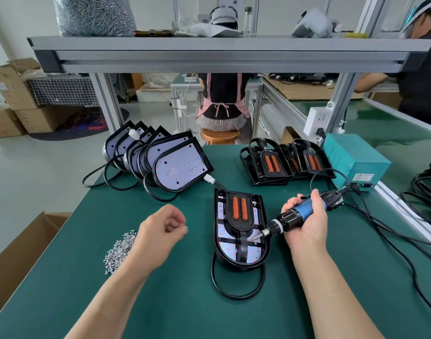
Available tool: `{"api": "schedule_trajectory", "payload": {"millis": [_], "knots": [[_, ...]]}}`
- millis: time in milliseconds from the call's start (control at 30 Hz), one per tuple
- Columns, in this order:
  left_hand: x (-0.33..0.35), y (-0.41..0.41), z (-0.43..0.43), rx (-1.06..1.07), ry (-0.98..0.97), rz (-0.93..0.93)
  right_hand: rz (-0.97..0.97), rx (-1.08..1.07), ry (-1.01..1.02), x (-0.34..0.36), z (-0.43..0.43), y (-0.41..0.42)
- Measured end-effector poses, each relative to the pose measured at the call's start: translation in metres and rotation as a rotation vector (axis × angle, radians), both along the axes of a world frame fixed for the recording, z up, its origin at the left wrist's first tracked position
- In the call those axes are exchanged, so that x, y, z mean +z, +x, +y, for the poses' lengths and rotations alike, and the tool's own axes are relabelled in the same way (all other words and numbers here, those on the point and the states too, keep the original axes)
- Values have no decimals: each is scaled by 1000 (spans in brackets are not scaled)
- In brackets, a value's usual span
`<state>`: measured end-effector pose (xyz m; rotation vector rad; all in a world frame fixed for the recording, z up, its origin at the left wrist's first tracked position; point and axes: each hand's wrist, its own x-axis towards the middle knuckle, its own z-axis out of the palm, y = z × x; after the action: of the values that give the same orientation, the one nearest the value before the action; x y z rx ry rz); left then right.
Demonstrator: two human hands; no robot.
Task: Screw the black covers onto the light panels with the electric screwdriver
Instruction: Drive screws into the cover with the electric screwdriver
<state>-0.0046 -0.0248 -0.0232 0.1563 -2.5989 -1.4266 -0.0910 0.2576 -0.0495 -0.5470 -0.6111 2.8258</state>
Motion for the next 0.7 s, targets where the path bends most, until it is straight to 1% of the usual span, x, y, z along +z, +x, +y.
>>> {"api": "schedule_trajectory", "payload": {"millis": [67, 233, 500, 700], "knots": [[2, 4, 13, -30, 164, 10, -6, -10, -7, 2, 0, 2], [3, 9, 38, -31, 330, 51, 15, -26, -60, 14, -2, 6], [8, 14, 61, -81, 440, -6, -3, -84, 19, 47, -22, 13], [10, 15, 66, -77, 527, -17, 50, -132, 140, 64, -36, 19]]}}
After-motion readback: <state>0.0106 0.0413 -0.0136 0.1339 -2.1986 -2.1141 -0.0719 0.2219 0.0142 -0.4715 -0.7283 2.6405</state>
